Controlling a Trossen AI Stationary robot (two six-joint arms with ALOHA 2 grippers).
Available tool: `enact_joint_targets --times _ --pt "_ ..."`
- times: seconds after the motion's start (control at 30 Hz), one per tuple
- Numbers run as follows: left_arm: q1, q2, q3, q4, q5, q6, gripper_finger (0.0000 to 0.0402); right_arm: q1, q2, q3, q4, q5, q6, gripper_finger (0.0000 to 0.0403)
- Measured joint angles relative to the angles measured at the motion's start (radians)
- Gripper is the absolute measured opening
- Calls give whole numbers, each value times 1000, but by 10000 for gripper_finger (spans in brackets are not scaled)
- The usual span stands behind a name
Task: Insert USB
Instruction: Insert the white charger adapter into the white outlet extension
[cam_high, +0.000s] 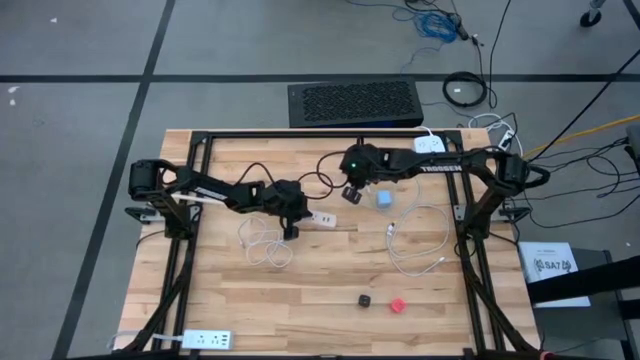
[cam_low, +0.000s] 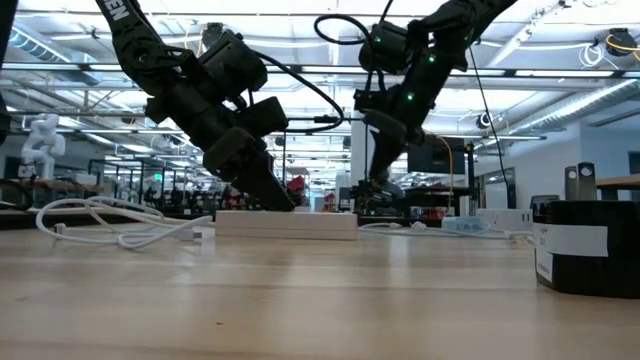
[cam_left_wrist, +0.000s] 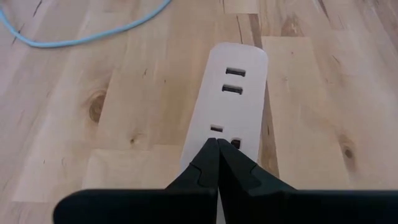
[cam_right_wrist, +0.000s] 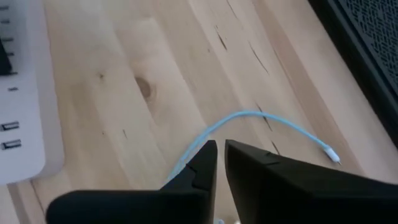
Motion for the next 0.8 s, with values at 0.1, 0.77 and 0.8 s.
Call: enact_joint_targets --times 0.1,0.77,0.8 --pt "0 0 0 0 -17 0 3 -2 0 0 -18 0 2 15" --pt "0 0 0 25 -67 0 3 -8 0 0 -140 -29 19 153" --pt "0 0 0 25 -67 0 3 -8 0 0 -138 -28 19 159"
